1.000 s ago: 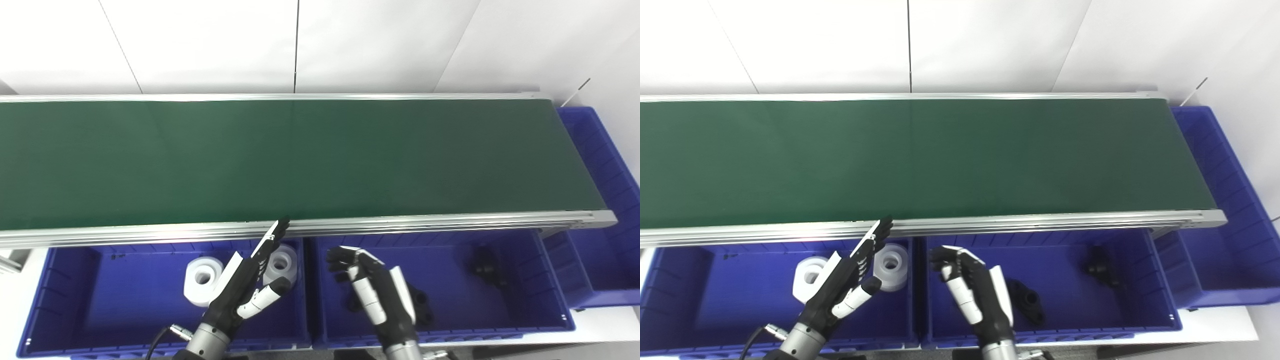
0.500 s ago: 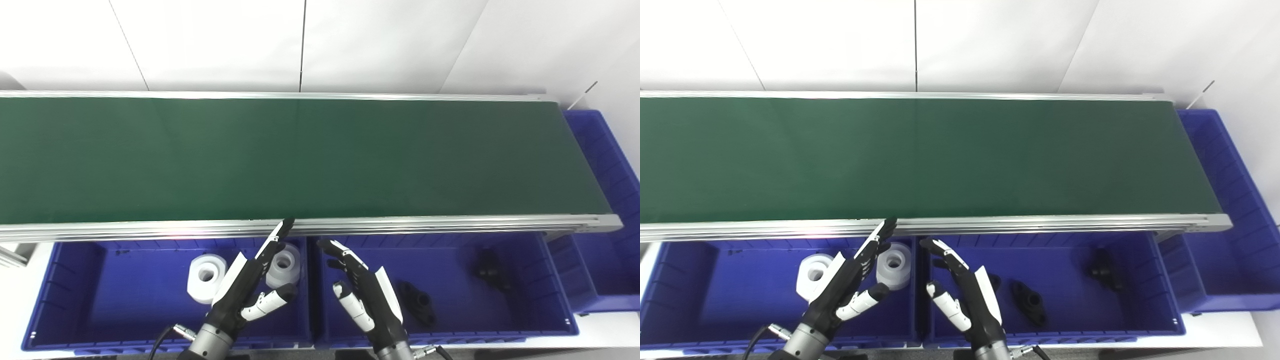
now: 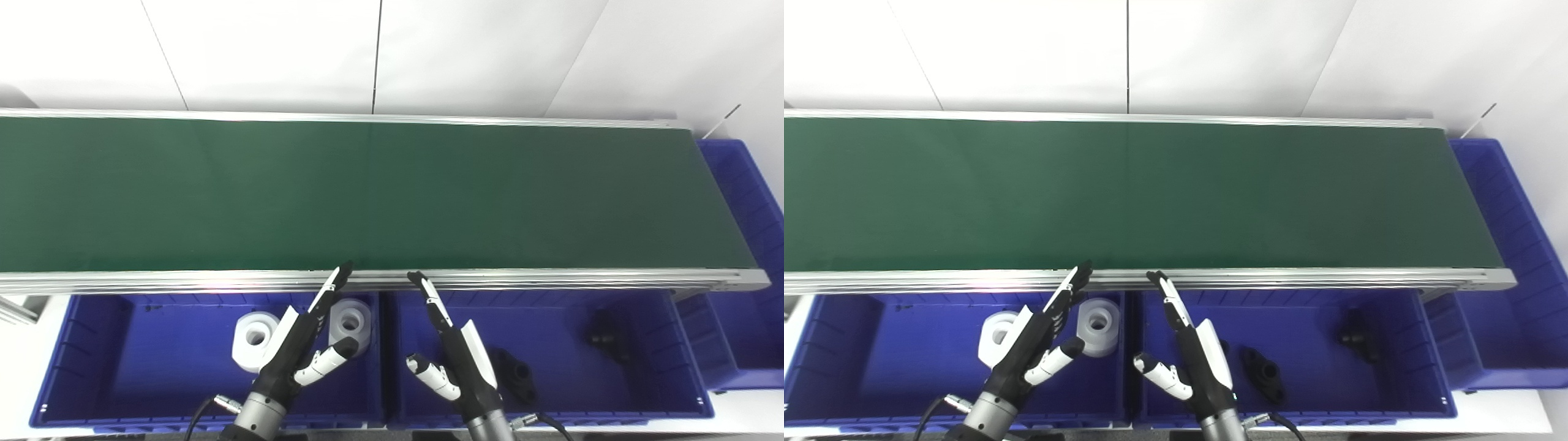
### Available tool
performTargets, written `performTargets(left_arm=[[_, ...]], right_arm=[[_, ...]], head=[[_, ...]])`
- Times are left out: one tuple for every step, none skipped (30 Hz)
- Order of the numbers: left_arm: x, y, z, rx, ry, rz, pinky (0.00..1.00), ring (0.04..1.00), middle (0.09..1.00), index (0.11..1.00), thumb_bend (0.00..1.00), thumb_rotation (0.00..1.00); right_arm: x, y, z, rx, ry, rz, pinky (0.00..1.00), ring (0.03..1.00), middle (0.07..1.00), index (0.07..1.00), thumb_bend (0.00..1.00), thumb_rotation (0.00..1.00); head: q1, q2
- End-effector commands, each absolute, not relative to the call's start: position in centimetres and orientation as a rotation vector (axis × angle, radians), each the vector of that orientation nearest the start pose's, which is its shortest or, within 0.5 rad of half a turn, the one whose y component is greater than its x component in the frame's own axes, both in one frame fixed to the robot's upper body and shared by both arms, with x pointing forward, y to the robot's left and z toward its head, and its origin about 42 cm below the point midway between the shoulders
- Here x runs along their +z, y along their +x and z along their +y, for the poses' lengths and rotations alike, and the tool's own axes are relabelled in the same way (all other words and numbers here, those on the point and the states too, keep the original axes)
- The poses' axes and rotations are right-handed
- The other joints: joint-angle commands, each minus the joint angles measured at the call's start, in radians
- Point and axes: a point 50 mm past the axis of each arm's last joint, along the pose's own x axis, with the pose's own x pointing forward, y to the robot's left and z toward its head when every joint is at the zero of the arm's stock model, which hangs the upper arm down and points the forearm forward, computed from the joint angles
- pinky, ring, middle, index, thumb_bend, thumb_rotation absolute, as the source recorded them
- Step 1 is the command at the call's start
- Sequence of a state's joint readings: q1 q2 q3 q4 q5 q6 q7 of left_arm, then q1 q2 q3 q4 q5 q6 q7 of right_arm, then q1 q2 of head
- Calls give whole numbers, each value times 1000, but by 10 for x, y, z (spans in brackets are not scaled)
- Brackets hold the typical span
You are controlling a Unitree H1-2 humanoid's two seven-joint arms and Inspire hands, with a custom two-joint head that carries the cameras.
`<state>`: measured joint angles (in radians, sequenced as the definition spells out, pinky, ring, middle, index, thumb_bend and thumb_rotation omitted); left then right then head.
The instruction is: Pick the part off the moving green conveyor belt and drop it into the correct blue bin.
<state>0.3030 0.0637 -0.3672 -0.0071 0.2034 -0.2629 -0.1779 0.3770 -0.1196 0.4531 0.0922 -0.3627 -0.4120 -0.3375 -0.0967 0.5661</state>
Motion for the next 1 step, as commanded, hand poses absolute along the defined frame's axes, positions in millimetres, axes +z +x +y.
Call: performTargets(left_arm=[[53, 160, 130, -524, 152, -47, 946, 987, 994, 1000, 748, 916]], right_arm=[[31, 119, -152, 171, -269, -120, 981, 994, 998, 974, 866, 1000]], head=[[1, 1]])
